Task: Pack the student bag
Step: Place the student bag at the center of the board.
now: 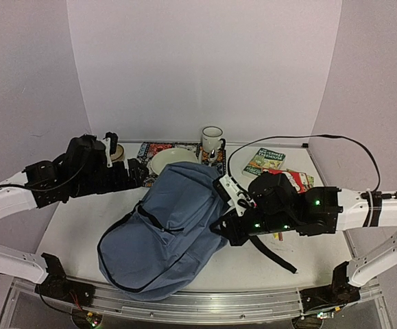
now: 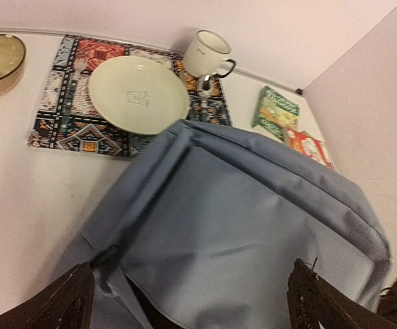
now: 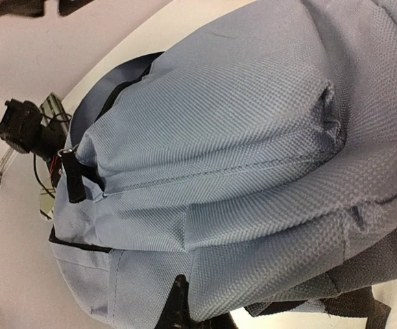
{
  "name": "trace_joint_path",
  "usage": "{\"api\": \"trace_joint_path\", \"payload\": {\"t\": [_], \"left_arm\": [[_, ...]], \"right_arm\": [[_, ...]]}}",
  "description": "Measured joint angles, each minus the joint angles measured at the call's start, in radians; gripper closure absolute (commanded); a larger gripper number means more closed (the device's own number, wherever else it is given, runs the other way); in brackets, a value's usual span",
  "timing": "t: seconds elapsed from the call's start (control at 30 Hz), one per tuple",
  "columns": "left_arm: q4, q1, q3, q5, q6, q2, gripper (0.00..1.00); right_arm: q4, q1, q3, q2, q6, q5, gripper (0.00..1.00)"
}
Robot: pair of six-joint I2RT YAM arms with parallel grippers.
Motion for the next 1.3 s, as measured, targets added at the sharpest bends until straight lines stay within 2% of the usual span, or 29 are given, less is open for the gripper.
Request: {"api": "trace_joint_path", "payload": {"t": [0.1,0.27,0.43,0.6,0.7,0.93,1.1,1.3], "left_arm": [[0.002,0.129,0.000,0.107,0.086,0.057,0.01],[0.055,0.244,0.000,0.378,0.182,0.170,0.01],[0.144,0.285,0.000,0.609,0.214,0.281,0.11],[0.191,0.283,-0.001,0.771,0.225,0.371,0.23],[0.217,0.285,-0.015,0.815,0.216,0.377,0.38],[0.283,0.282,-0.094,0.863,0.167,0.361,0.97],[0.298,0.263,-0.162,0.804,0.082,0.242,1.00],[0.282,0.211,-0.259,0.646,-0.116,-0.027,1.00]], "right_arm": [[-0.025,0.000,0.002,-0.009,-0.043,-0.026,1.00],[-0.049,0.000,0.002,-0.023,-0.093,-0.039,1.00],[-0.066,0.000,0.008,-0.024,-0.136,-0.043,1.00],[-0.078,0.000,0.032,-0.023,-0.176,-0.044,1.00],[-0.086,-0.002,0.053,-0.017,-0.199,-0.048,1.00],[-0.106,-0.017,0.115,0.043,-0.247,-0.054,1.00],[-0.147,-0.045,0.182,0.081,-0.277,-0.061,1.00],[-0.196,-0.110,0.322,0.153,-0.314,-0.056,1.00]]}}
